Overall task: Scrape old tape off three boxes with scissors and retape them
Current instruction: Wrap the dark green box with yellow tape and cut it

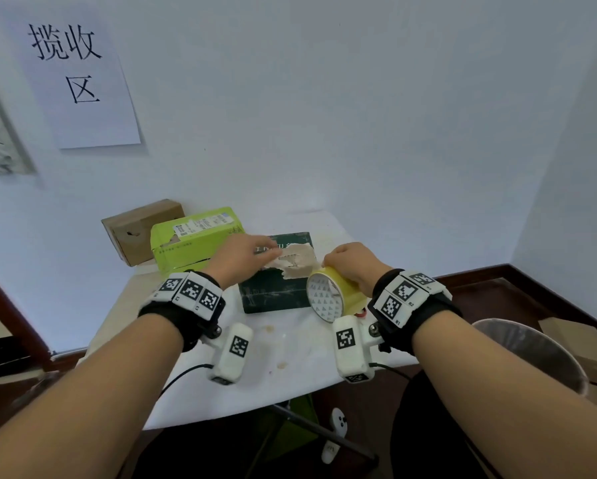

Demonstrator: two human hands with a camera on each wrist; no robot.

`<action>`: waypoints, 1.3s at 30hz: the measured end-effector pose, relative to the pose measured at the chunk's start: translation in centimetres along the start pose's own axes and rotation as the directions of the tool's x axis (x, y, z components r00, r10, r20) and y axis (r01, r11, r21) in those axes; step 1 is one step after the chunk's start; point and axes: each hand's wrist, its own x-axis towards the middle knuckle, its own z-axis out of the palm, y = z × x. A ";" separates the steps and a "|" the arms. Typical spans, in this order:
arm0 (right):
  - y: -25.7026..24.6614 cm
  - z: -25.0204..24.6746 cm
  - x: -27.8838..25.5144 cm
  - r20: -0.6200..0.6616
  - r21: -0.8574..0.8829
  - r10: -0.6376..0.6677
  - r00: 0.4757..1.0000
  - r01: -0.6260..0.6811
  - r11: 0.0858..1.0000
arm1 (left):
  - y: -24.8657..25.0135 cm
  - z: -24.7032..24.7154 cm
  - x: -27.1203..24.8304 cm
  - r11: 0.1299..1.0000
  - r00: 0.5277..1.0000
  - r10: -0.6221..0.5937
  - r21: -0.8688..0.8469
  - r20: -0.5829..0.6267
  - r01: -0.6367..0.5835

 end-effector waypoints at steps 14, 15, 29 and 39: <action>0.7 1.2 0.6 0.037 0.070 0.005 0.999 -0.008 0.997 | 1.7 0.7 -0.4 0.906 0.976 0.062 0.399 0.209 -0.143; 0.7 1.2 0.7 0.031 0.074 0.004 1.000 -0.006 0.997 | 1.8 1.1 -0.4 0.924 0.971 0.096 0.342 0.219 -0.169; 1.3 0.7 0.5 -0.025 -0.006 -0.072 0.997 0.072 0.997 | 0.7 4.8 -1.3 0.936 0.967 0.092 0.310 0.237 -0.165; 0.5 -1.3 -0.3 -0.077 -0.077 -0.153 0.985 0.148 0.986 | 3.0 3.1 -0.5 0.986 0.944 -0.011 0.163 0.331 -0.045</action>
